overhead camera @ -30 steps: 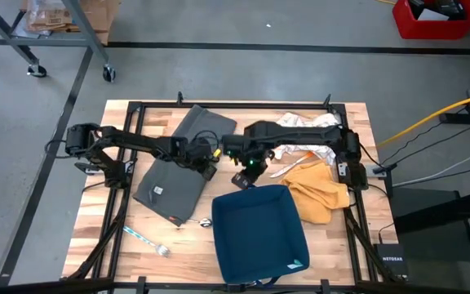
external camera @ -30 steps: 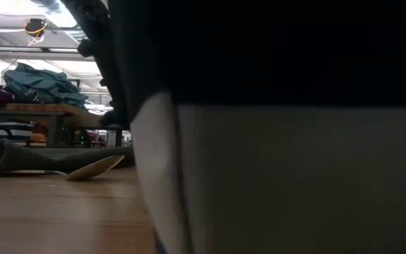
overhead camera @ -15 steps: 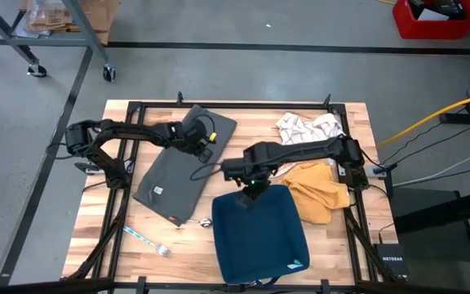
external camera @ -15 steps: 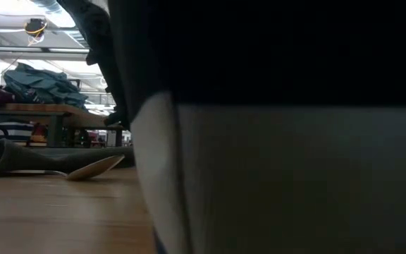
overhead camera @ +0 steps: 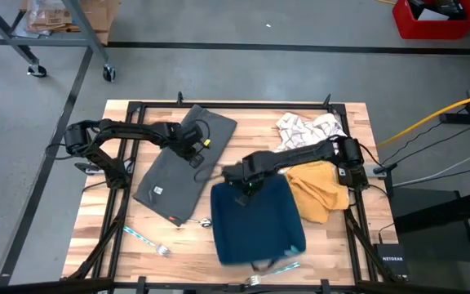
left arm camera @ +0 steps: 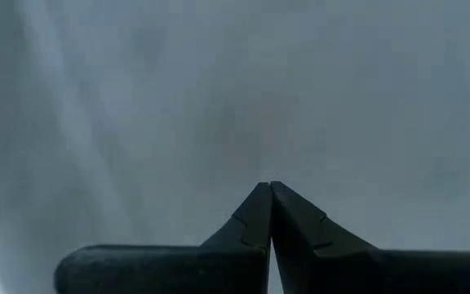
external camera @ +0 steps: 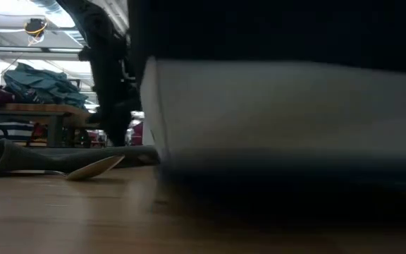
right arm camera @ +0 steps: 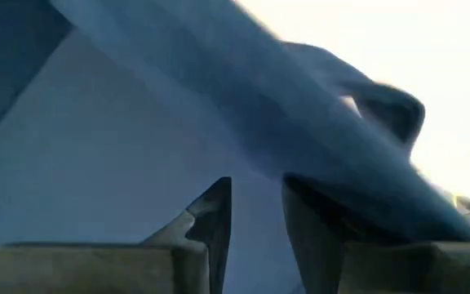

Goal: Fold towel
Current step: Adjust the blue bin, then fold the gray towel

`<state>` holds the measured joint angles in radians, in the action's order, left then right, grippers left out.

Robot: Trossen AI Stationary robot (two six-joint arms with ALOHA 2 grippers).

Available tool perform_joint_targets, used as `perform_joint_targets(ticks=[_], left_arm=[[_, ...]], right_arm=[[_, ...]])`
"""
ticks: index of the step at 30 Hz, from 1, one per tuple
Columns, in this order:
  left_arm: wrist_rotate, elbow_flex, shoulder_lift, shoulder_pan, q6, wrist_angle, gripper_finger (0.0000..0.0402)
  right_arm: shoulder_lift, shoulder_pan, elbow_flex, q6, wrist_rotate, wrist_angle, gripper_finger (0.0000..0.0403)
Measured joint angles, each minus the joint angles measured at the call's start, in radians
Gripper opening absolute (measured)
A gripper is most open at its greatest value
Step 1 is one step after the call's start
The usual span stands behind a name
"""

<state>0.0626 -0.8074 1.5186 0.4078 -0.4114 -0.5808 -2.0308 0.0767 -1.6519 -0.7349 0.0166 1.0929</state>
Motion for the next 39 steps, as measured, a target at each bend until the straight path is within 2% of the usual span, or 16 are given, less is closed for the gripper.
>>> perform_joint_targets(ticks=[5, 9, 14, 17, 21, 27, 33, 39], left_arm=[[0.001, 0.000, -0.054, -0.035, 0.039, -0.299, 0.0000], [0.000, 0.000, -0.089, -0.103, 0.034, -0.496, 0.0000], [0.000, 0.005, -0.092, -0.228, -0.029, -0.611, 0.0000], [-0.002, 0.037, -0.092, -0.313, -0.069, -0.562, 0.0000], [-0.055, 0.105, -0.089, -0.411, -0.104, -0.421, 0.0000], [-0.089, 0.163, -0.091, -0.504, -0.210, -0.257, 0.0000], [-0.095, 0.160, -0.087, -0.542, -0.295, -0.056, 0.0000], [-0.106, 0.161, -0.082, -0.577, -0.343, 0.167, 0.0000]], right_arm=[[0.000, -0.089, 0.003, -0.010, -0.151, -0.026, 0.0115], [0.000, -0.173, 0.003, -0.053, -0.219, -0.100, 0.0115], [0.000, -0.262, 0.003, -0.104, -0.270, -0.212, 0.0115], [0.000, -0.307, 0.003, -0.125, -0.311, -0.277, 0.0115], [0.000, -0.362, 0.003, -0.129, -0.349, -0.355, 0.0115], [0.000, -0.423, 0.002, -0.179, -0.362, -0.463, 0.0115], [0.009, -0.413, -0.108, -0.170, -0.255, -0.441, 0.0115], [0.014, -0.318, -0.315, -0.066, -0.163, -0.328, 0.0115]])
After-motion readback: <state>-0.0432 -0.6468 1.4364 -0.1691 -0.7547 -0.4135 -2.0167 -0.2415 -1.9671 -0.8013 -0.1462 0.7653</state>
